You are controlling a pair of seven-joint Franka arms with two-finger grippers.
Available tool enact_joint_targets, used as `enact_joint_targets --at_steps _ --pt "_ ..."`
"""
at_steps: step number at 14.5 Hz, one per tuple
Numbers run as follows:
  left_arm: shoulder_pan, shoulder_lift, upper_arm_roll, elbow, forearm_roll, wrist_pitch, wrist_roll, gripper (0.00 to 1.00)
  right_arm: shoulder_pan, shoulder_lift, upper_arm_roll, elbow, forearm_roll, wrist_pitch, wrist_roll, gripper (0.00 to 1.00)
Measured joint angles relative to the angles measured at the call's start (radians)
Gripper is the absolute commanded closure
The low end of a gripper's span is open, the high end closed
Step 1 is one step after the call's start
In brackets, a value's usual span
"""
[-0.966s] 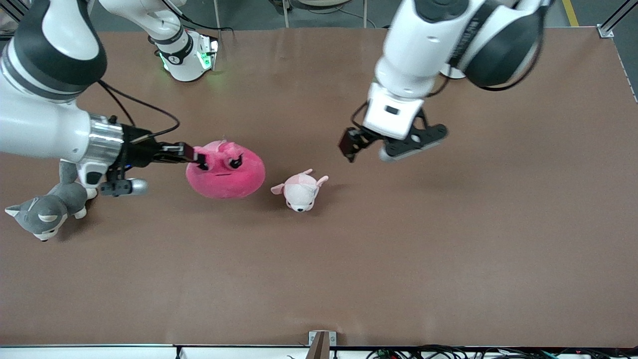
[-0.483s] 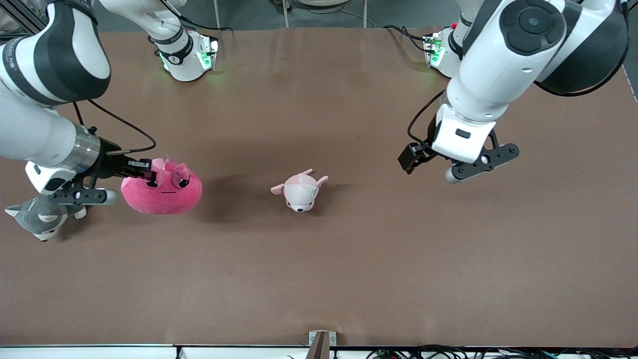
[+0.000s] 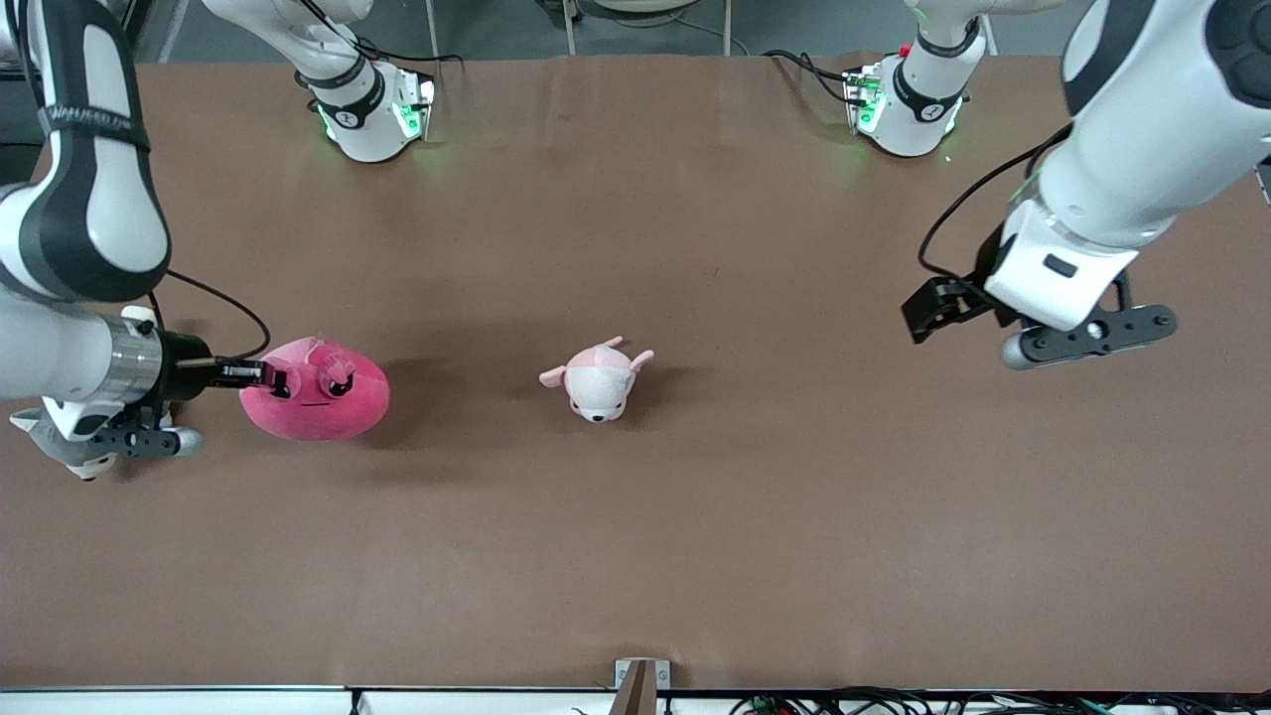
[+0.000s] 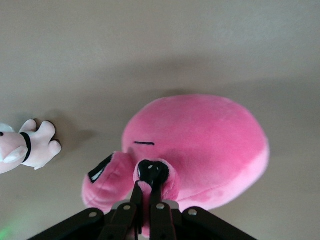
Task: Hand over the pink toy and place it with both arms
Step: 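Carry the plush toward the gray cat while the left gripper returns, then lower the pink plush beside the gray cat and open the right gripper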
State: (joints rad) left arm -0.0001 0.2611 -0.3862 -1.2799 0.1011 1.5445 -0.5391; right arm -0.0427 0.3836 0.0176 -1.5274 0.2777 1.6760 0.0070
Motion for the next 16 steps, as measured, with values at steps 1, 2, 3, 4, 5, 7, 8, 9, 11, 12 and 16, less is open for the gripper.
enact_joint_targets --at_steps 1,2,3,4,5,7,8,9,11,12,16 --pt "0.009 -0.008 0.000 0.000 0.000 -0.019 0.010 0.00 -0.014 0.017 0.000 0.000 0.018 0.000 -0.008 0.99" --pt "0.015 -0.017 0.000 0.000 0.000 -0.034 0.012 0.00 -0.023 0.031 0.000 0.000 0.032 0.000 -0.013 0.99" --pt "0.018 -0.024 0.000 0.000 0.000 -0.054 0.012 0.00 -0.029 0.041 0.000 -0.001 0.049 0.000 -0.015 0.99" --pt "0.018 -0.029 0.000 0.000 0.000 -0.074 0.013 0.00 -0.030 0.049 0.000 -0.003 0.069 -0.001 -0.016 0.99" --pt "0.020 -0.033 0.000 -0.001 0.000 -0.087 0.014 0.00 -0.030 0.054 0.001 -0.006 0.090 -0.001 -0.016 0.99" --pt "0.039 -0.043 0.002 -0.006 0.000 -0.097 0.056 0.00 -0.030 0.063 0.002 -0.010 0.117 -0.002 -0.016 0.99" --pt "0.052 -0.050 0.008 -0.017 0.000 -0.098 0.093 0.00 -0.030 0.070 0.002 -0.011 0.123 -0.003 -0.016 0.99" --pt "0.058 -0.059 0.026 -0.031 0.000 -0.098 0.125 0.00 -0.030 0.076 0.002 -0.013 0.128 -0.003 -0.016 0.99" --pt "0.061 -0.073 0.074 -0.053 0.000 -0.098 0.199 0.00 -0.031 0.091 0.002 -0.013 0.131 -0.003 -0.019 0.99" --pt "0.063 -0.081 0.090 -0.062 0.000 -0.098 0.240 0.00 -0.033 0.101 0.002 -0.014 0.131 -0.003 -0.020 0.99" --pt "0.056 -0.134 0.150 -0.114 -0.028 -0.087 0.342 0.00 -0.042 0.135 0.002 -0.015 0.132 -0.003 -0.025 0.95"
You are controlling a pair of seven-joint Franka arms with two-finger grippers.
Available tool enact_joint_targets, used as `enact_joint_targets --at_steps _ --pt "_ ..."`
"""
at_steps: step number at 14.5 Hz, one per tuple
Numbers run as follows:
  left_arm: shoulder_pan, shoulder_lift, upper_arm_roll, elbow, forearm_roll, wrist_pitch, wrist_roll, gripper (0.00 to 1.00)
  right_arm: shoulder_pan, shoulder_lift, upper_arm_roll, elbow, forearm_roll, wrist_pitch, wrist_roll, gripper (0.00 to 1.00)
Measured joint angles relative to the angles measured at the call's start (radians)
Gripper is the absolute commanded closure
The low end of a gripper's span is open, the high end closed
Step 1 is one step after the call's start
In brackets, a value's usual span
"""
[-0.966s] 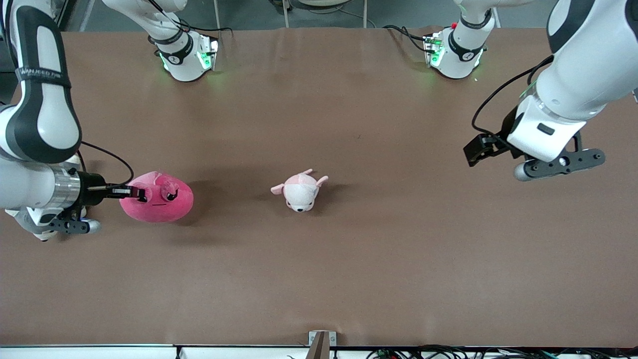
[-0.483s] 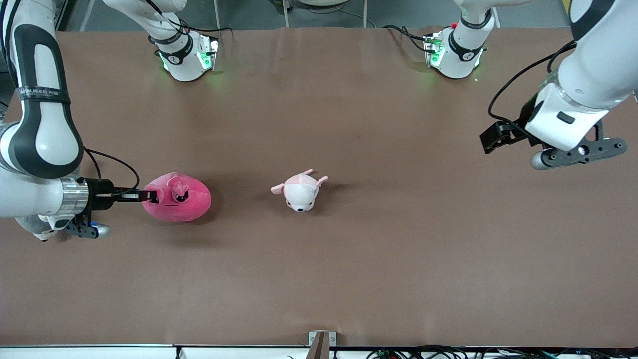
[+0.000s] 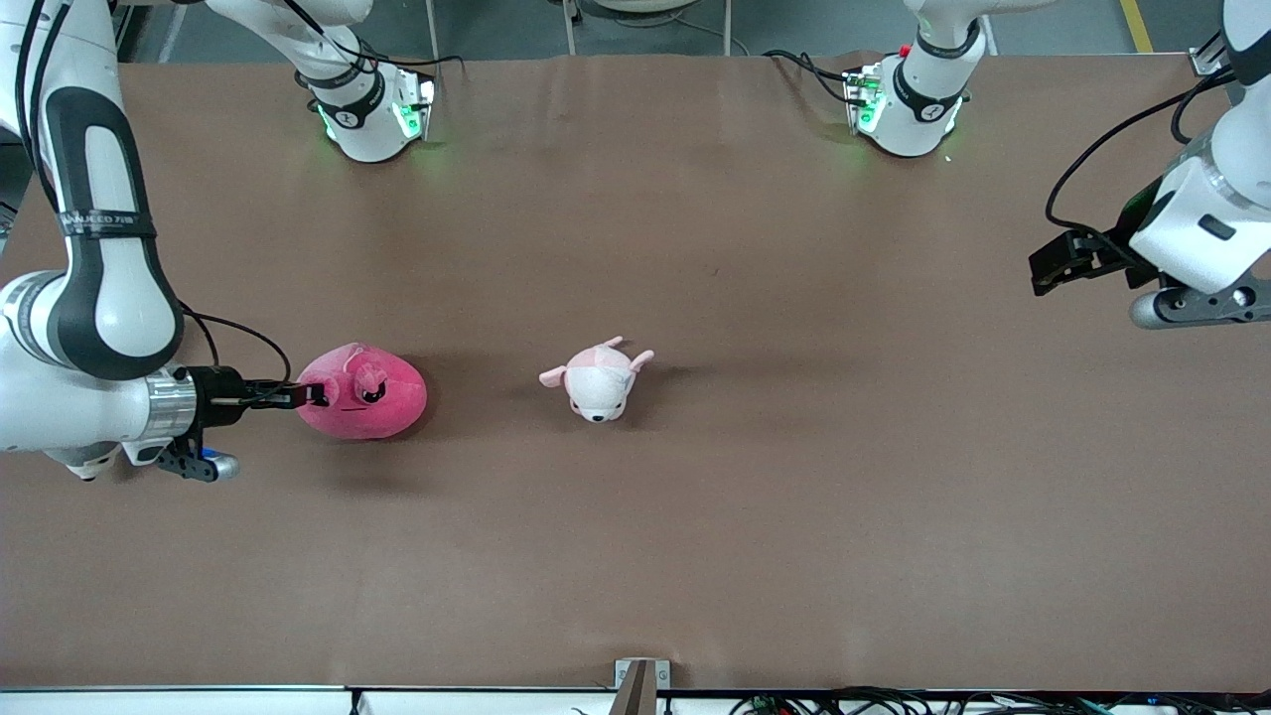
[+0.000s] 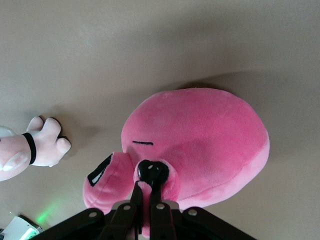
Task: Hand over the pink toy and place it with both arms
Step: 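Lower the pink plush beside the gray cat and open the right gripper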
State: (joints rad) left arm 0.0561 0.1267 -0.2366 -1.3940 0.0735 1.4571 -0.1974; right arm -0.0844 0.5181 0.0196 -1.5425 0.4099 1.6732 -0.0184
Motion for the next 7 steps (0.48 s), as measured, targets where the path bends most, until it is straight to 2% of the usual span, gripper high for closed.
enact_joint_targets --at_steps 1,2,3,7 --pt "-0.006 -0.020 0.015 -0.025 -0.004 0.010 0.021 0.00 -0.002 0.004 0.000 0.000 0.000 0.000 -0.001 0.68" --pt "-0.009 -0.041 0.023 -0.055 -0.008 0.018 0.036 0.00 -0.004 0.008 0.000 0.000 0.000 0.000 -0.002 0.19" --pt "-0.010 -0.061 0.026 -0.081 -0.010 0.022 0.045 0.00 -0.007 0.010 0.000 0.000 0.000 0.000 -0.004 0.00" --pt "-0.027 -0.122 0.052 -0.158 -0.014 0.032 0.086 0.00 -0.010 0.010 -0.001 0.031 0.001 0.004 -0.007 0.00"
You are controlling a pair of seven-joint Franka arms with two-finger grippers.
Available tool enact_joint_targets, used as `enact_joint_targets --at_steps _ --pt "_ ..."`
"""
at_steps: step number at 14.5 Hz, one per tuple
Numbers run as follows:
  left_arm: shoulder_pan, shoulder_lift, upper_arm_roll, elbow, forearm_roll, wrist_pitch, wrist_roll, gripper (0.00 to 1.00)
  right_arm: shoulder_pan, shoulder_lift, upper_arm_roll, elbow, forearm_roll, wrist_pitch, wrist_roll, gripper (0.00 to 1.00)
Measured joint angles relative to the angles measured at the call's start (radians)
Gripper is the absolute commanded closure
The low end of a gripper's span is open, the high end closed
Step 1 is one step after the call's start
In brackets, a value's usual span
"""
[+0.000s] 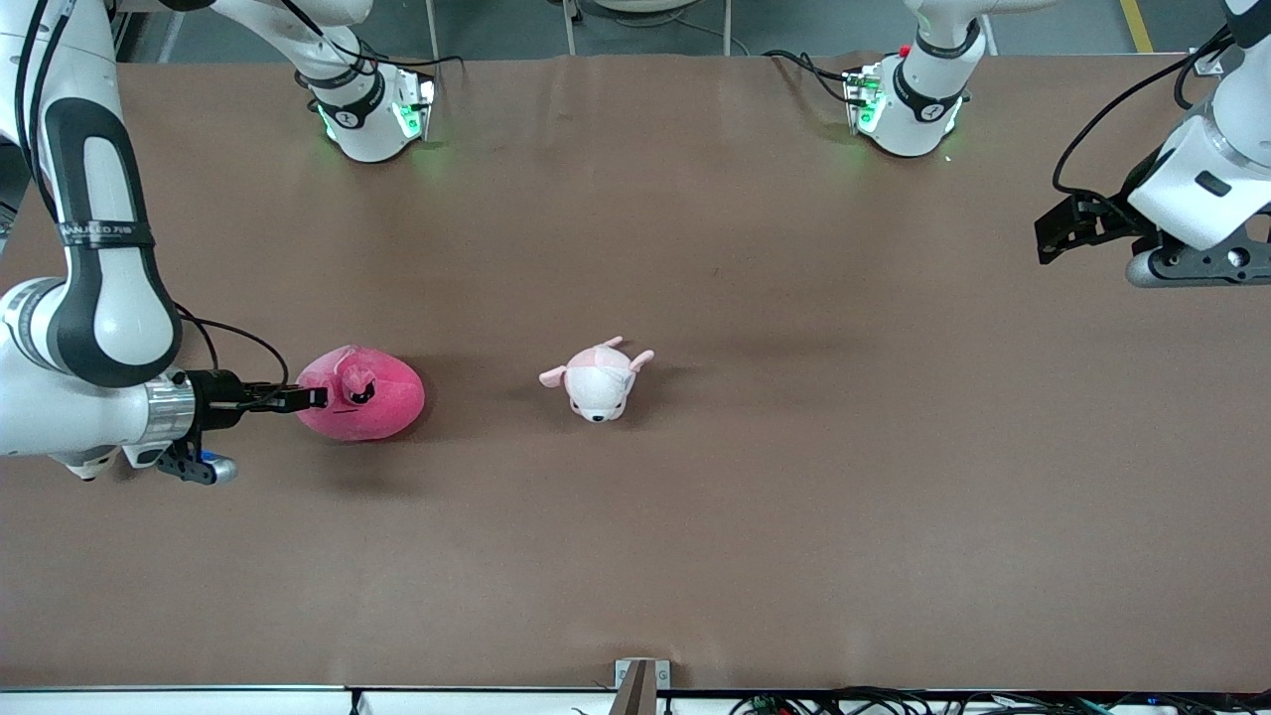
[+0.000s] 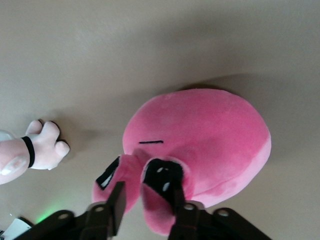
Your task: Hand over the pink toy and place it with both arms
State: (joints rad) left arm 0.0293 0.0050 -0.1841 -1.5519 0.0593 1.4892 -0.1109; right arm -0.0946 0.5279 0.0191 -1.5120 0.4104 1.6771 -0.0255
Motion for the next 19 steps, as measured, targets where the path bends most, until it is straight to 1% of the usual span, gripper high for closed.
enact_joint_targets --at_steps 3,6,11,14,16,19 --pt "-0.013 -0.024 0.013 -0.029 -0.018 0.008 0.006 0.00 -0.003 -0.016 -0.001 0.072 -0.010 -0.001 0.000 0.00" --pt "-0.038 -0.037 0.025 -0.044 -0.041 0.012 0.006 0.00 -0.004 -0.066 0.002 0.117 -0.118 -0.004 0.000 0.00" --pt "-0.052 -0.042 0.031 -0.055 -0.042 0.017 0.006 0.00 -0.003 -0.175 0.012 0.132 -0.253 -0.008 0.000 0.00" --pt "-0.052 -0.043 0.031 -0.055 -0.043 0.019 0.006 0.00 -0.003 -0.223 0.010 0.150 -0.282 -0.002 -0.002 0.00" --pt "-0.052 -0.043 0.031 -0.055 -0.043 0.020 0.006 0.00 -0.003 -0.233 0.008 0.199 -0.323 -0.004 -0.003 0.00" --pt "-0.052 -0.043 0.032 -0.055 -0.043 0.027 0.006 0.00 -0.003 -0.247 0.010 0.236 -0.371 -0.037 -0.003 0.00"
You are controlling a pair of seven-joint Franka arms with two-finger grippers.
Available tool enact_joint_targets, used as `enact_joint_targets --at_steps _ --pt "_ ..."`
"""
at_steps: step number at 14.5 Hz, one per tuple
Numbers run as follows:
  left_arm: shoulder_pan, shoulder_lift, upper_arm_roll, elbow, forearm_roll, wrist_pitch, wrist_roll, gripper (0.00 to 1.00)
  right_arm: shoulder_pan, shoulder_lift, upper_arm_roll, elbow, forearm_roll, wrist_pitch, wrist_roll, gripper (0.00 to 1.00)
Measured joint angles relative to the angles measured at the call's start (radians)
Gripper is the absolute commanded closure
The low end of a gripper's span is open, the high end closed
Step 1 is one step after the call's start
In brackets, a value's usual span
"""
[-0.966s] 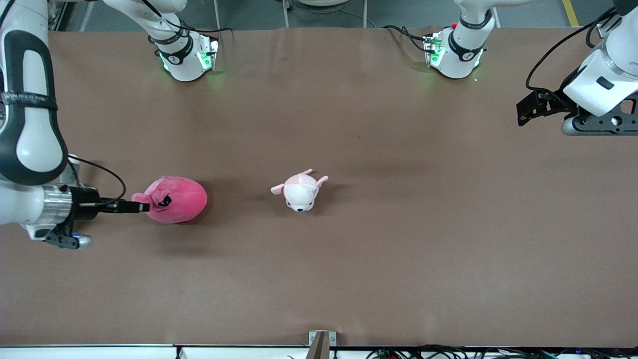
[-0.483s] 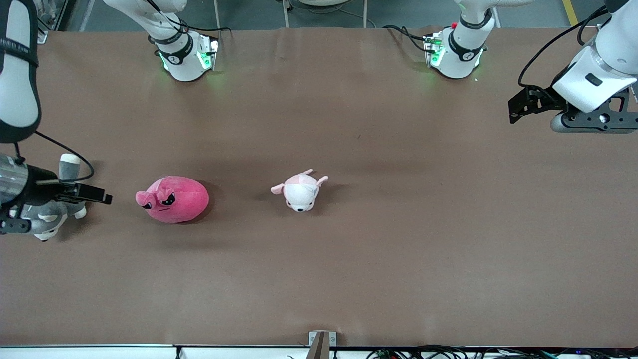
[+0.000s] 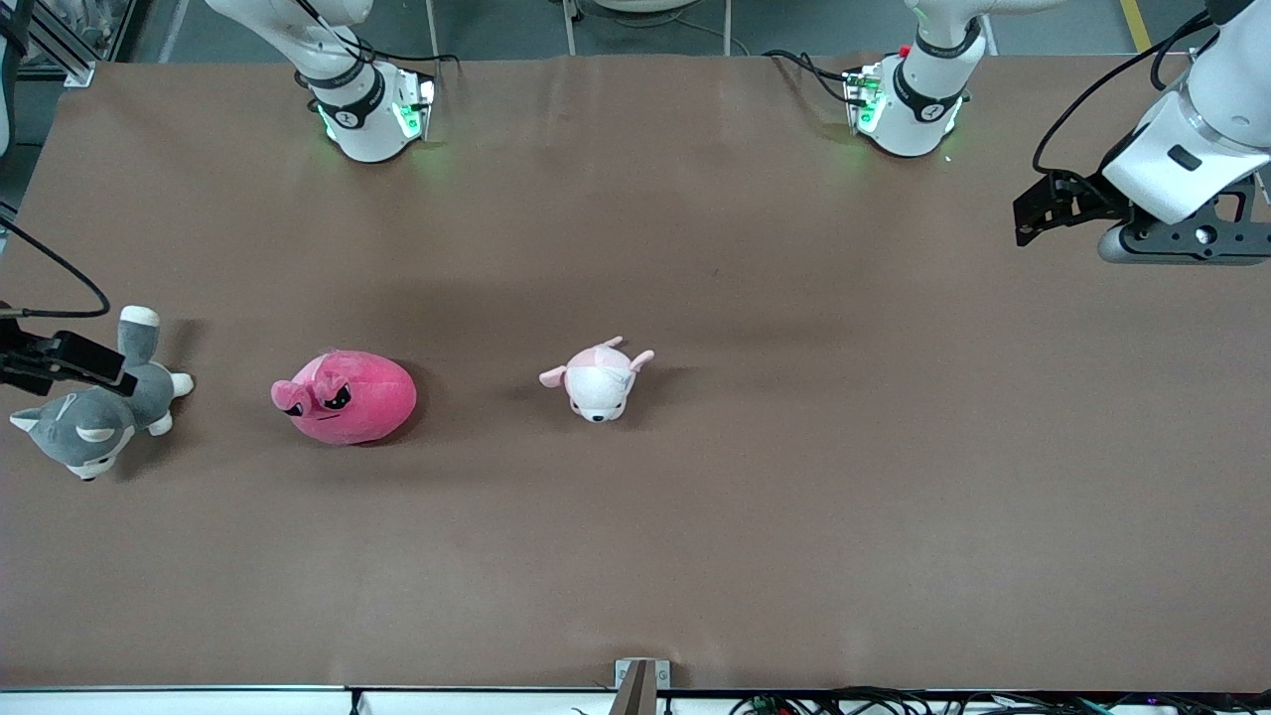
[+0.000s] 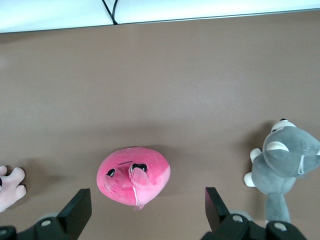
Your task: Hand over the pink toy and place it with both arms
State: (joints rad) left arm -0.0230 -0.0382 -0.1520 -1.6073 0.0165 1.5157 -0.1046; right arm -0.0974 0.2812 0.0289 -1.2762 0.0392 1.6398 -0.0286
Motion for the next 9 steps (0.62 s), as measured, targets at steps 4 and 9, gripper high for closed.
enact_joint_targets --at_steps 4,9 --pt "0.002 0.000 0.003 -0.001 0.000 0.013 0.000 0.00 0.000 -0.043 -0.002 0.005 -0.029 -0.060 0.000 0.00" --pt "0.008 0.000 0.005 -0.001 0.000 0.016 0.000 0.00 0.054 -0.083 -0.058 -0.030 -0.033 -0.059 0.002 0.00"
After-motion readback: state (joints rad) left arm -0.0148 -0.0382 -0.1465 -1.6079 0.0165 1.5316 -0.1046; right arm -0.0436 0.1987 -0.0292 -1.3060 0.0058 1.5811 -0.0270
